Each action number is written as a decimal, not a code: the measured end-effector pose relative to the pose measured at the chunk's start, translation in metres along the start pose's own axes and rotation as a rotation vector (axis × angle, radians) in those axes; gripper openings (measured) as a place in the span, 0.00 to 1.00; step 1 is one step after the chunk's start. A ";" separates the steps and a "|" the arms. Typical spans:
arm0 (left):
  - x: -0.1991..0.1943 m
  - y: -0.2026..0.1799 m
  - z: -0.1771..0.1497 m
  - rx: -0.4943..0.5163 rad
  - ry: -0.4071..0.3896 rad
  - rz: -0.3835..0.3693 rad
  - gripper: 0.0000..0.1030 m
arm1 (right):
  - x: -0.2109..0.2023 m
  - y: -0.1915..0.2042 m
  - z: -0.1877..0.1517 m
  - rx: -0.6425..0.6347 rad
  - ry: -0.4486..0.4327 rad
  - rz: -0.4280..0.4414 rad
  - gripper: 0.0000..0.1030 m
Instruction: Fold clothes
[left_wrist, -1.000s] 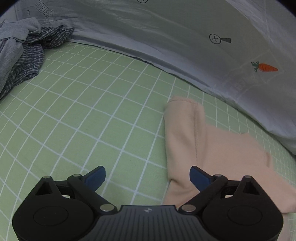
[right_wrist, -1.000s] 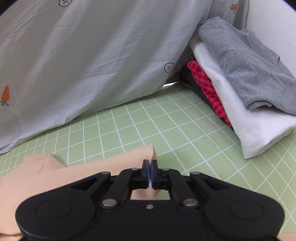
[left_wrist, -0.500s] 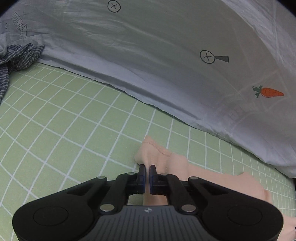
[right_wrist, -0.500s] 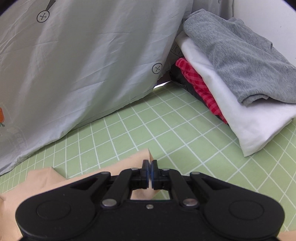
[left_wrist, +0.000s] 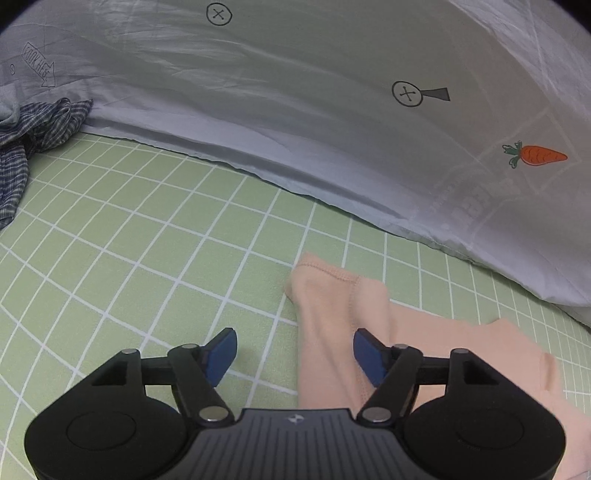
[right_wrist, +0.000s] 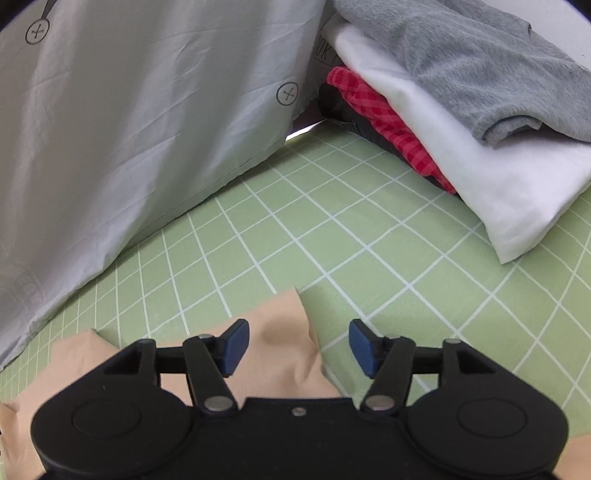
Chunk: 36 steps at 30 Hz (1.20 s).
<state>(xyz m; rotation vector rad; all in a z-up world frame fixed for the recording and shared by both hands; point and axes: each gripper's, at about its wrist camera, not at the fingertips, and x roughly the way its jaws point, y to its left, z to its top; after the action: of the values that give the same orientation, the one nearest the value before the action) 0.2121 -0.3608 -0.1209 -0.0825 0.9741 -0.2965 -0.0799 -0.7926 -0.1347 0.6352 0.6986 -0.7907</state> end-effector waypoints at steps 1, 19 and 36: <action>-0.002 0.002 -0.002 -0.005 0.003 -0.001 0.73 | 0.001 0.002 0.000 -0.009 -0.002 -0.004 0.67; -0.081 0.032 -0.063 -0.050 0.030 0.032 0.75 | -0.058 0.042 -0.016 -0.264 -0.082 0.117 0.03; -0.200 0.057 -0.159 0.052 0.045 -0.014 0.75 | -0.201 0.086 -0.166 -0.594 -0.082 0.297 0.02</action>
<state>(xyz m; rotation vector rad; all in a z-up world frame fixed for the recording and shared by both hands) -0.0117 -0.2390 -0.0612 -0.0353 1.0097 -0.3377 -0.1660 -0.5422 -0.0630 0.1563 0.7005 -0.3026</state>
